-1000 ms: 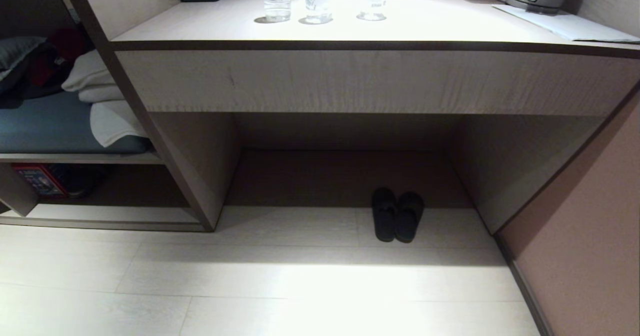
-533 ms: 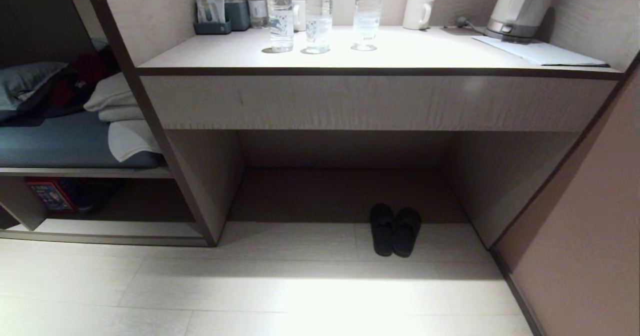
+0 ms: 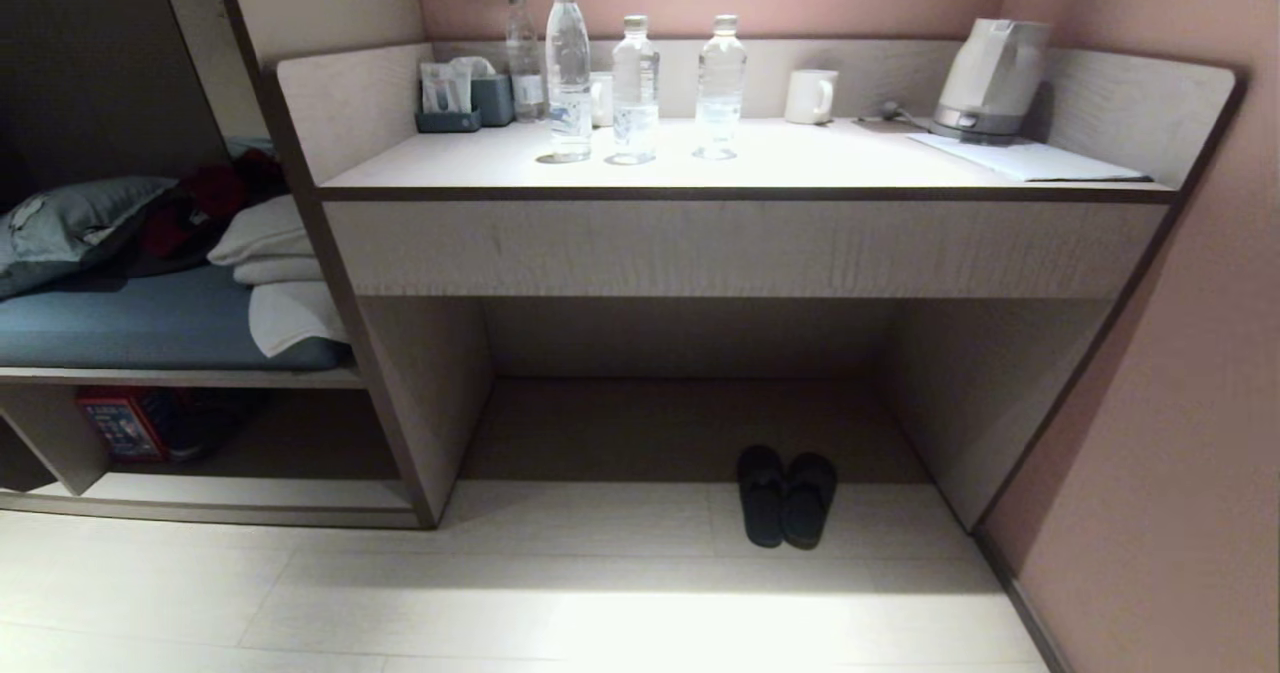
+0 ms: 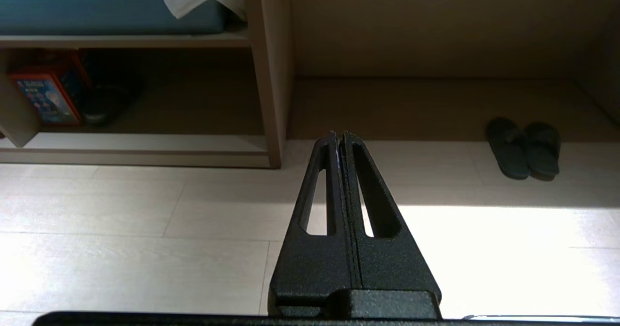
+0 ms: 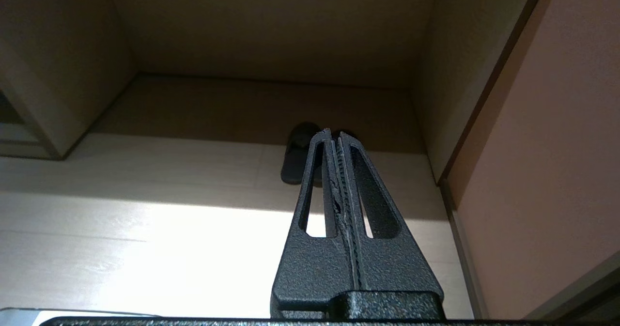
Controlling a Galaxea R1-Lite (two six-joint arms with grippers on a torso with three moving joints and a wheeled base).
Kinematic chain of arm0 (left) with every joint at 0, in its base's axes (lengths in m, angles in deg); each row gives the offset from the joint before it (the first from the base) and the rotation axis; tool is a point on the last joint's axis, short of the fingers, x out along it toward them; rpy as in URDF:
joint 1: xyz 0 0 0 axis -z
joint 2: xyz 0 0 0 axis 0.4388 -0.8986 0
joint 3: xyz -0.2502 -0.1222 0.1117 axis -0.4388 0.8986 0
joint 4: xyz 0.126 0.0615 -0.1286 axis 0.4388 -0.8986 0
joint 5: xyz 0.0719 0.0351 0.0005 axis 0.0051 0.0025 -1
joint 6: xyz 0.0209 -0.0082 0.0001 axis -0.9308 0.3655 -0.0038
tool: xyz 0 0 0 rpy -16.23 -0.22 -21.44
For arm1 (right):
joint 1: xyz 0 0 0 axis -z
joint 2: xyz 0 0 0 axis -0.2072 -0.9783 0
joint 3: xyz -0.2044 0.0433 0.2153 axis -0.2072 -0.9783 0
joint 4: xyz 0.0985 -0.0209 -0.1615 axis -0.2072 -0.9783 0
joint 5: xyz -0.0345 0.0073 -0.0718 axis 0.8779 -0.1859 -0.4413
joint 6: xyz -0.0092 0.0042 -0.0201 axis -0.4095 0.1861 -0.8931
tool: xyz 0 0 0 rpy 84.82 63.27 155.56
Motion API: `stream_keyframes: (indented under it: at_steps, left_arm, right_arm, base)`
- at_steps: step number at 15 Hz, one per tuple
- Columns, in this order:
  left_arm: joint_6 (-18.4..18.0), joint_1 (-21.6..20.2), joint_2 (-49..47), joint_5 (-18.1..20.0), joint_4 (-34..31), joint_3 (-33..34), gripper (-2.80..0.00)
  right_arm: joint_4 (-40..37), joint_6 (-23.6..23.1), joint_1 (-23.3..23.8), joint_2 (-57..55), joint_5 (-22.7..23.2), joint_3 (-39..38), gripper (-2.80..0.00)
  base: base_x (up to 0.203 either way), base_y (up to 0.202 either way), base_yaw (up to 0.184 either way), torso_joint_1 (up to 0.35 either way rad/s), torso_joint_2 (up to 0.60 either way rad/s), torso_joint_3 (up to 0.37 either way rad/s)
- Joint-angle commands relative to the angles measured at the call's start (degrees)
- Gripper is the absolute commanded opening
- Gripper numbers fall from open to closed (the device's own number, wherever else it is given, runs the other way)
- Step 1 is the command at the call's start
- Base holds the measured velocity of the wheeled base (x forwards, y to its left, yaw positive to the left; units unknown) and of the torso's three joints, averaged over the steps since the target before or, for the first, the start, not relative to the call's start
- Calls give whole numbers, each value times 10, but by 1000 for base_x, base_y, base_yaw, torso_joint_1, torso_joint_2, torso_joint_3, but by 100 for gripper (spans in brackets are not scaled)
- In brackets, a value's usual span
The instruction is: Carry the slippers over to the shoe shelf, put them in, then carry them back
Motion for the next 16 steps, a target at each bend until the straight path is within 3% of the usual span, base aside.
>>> stream_keyframes:
  at_steps: [1,7,16]
  left_arm:
    - [0,0,0,0,0,0,-280]
    - [-2,0,0,1,0,0,-280]
    - [-2,0,0,1,0,0,-280]
  right_arm:
    - [0,0,0,-1,0,0,-280]
    - [0,0,0,-1,0,-1,-280]
    - [0,-1,0,-1,0,0,-280]
  base:
    - [0,0,0,6,3,203]
    - [0,0,0,2,2,186]
    - [0,0,0,1,1,15]
